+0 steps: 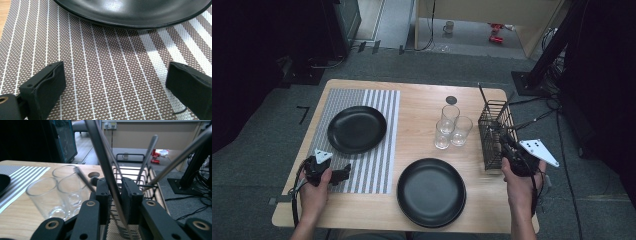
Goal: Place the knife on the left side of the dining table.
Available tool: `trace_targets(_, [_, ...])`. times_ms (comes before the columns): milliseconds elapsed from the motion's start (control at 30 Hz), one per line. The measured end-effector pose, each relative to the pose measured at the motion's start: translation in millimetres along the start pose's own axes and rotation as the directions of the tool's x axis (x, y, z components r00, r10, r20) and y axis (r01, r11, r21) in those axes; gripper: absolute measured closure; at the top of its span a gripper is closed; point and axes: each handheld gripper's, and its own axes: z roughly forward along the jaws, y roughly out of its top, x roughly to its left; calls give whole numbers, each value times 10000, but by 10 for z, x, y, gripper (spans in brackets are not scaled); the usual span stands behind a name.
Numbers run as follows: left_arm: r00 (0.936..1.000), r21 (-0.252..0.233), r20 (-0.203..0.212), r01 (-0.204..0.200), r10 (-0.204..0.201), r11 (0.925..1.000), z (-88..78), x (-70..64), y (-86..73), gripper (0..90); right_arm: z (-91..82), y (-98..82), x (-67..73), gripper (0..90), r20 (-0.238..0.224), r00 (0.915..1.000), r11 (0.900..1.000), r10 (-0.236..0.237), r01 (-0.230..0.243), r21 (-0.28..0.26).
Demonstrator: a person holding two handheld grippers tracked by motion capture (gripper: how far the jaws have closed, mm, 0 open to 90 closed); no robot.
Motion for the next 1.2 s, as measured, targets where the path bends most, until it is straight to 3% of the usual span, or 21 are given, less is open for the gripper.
trace_targets(233, [10000, 0, -1, 0, 0, 10000, 0, 0, 0, 31, 46, -24, -194, 799, 126, 9996, 9997, 263, -263, -29])
trace_targets(300, [10000, 0, 0, -2, 2, 10000, 0, 0, 0, 31, 71, -40, -242, 798, 25, 9985, 9985, 554, -554, 37])
trace_targets(500, [10000, 0, -1, 0, 0, 10000, 0, 0, 0, 31, 153, -86, -325, 806, 128, 9969, 9966, 774, -778, 276])
trace_targets(1033, [10000, 0, -1, -3, 3, 10000, 0, 0, 0, 31, 214, -106, -329, 818, 385, 9963, 9952, 762, -784, 584])
trace_targets(1200, [10000, 0, -2, -4, 4, 10000, 0, 0, 0, 31, 202, -104, -336, 828, 334, 9983, 9968, 479, -500, 623])
